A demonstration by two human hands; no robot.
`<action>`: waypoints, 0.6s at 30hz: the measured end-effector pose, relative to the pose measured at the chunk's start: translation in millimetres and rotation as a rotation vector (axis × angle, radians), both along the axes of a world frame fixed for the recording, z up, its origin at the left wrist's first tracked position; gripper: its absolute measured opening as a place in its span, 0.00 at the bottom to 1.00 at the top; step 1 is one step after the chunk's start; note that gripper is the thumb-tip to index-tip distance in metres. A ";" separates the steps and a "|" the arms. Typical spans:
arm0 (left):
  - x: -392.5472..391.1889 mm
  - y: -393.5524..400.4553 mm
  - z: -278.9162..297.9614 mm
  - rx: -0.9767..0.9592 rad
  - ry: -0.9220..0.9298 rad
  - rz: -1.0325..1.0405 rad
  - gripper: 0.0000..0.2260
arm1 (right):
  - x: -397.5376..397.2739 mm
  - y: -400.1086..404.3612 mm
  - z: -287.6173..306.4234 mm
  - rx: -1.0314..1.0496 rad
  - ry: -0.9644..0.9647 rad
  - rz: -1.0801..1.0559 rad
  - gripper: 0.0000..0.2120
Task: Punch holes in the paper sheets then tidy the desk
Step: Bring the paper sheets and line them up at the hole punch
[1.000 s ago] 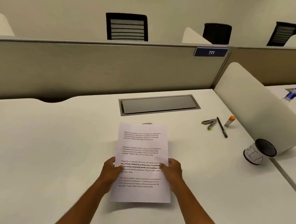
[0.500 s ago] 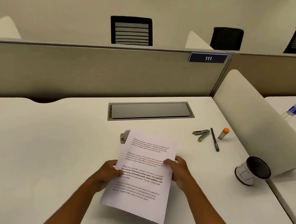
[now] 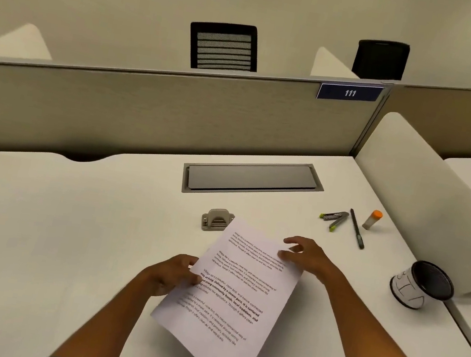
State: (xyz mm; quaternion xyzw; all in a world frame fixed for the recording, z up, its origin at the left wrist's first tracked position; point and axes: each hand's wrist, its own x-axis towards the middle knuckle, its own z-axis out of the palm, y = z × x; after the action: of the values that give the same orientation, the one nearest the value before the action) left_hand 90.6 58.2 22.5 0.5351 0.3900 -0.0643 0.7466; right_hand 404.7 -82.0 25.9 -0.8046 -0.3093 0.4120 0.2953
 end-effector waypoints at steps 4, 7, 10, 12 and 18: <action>2.9 6.0 -3.6 -0.031 0.018 -0.014 0.15 | -4.1 19.2 12.2 -0.086 -0.120 0.179 0.23; 5.6 7.8 -2.0 -0.066 0.006 -0.066 0.10 | -13.0 32.2 16.3 -0.108 -0.127 0.247 0.22; 6.8 10.1 -1.1 -0.089 -0.016 -0.113 0.09 | -19.0 35.9 15.7 -0.095 -0.030 0.210 0.20; 5.9 12.1 -3.0 -0.083 -0.004 -0.121 0.12 | -19.2 33.2 10.7 -0.101 0.014 0.159 0.21; 4.5 21.9 -5.6 -0.087 0.048 -0.176 0.18 | -20.4 21.4 -13.3 -0.061 0.122 0.007 0.19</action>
State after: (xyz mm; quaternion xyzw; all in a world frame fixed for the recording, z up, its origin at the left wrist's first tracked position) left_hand 95.1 80.1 16.8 0.5325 0.3562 -0.1593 0.7511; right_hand 384.3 -60.6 12.6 -0.7856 -0.2808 0.4705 0.2875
